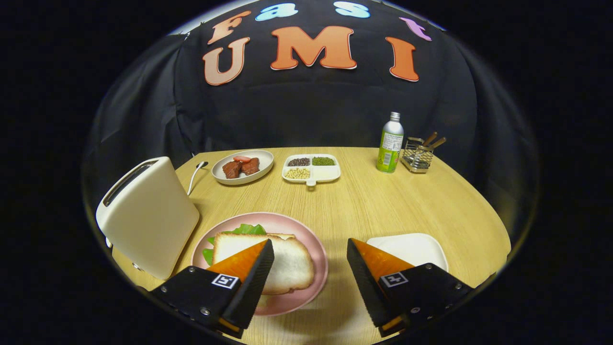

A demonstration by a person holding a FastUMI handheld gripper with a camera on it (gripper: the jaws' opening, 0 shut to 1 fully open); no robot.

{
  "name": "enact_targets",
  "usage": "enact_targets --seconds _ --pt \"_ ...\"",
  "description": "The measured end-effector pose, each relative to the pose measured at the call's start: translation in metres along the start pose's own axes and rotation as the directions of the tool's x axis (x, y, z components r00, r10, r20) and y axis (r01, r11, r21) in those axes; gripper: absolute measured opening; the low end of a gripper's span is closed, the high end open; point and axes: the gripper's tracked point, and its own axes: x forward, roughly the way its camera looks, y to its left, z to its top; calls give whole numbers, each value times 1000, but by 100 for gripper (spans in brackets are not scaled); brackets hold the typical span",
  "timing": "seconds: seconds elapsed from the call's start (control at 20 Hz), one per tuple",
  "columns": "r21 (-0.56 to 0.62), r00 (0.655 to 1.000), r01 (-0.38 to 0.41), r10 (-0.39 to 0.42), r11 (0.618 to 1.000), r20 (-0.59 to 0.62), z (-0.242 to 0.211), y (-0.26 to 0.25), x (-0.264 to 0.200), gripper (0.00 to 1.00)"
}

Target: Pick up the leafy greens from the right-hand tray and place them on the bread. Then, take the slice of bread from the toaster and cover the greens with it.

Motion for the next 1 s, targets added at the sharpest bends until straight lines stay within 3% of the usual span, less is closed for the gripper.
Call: enact_targets --seconds 0.05,0.55,1.0 --pt "3 1000 2 -2 1000 14 4 -5 -4 98" --pt "-17 971 73 -67 997 231 54 -86 -62 98" --pt "56 928 102 -116 993 355 75 -149 -108 98"
